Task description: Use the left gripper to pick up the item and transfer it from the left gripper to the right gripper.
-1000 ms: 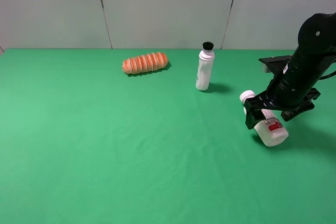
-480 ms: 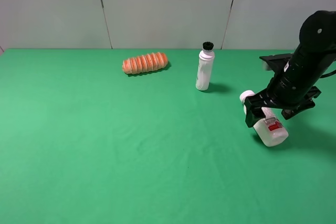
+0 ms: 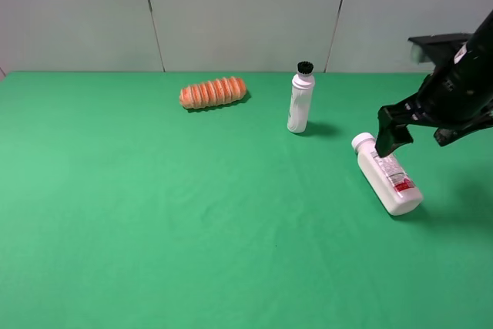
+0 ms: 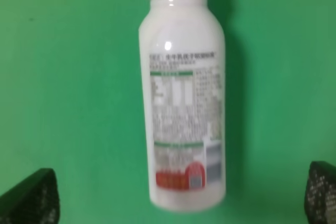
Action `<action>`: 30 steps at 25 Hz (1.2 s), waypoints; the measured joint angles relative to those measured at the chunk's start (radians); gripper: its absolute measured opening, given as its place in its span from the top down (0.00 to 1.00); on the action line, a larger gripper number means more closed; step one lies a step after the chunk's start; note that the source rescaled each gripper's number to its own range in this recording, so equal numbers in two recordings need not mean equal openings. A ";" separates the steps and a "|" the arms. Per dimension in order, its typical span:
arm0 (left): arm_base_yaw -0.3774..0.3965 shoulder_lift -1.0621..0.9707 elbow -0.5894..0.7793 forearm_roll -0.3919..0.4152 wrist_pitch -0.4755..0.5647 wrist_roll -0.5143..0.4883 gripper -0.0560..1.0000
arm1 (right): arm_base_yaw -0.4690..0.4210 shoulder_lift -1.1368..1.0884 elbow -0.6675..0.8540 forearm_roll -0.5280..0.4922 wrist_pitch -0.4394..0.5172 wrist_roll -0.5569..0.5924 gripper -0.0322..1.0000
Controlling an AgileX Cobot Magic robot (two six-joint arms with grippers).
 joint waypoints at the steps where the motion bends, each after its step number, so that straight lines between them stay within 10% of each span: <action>1: 0.000 0.000 0.000 0.000 0.000 0.000 0.00 | 0.000 -0.029 0.000 0.000 0.016 0.003 0.00; 16: 0.000 0.000 0.000 0.000 0.000 0.000 0.00 | 0.000 -0.505 0.024 0.000 0.173 0.068 0.00; 30: 0.000 0.000 0.000 0.000 0.000 0.001 0.00 | 0.000 -1.088 0.380 0.003 0.155 0.068 0.00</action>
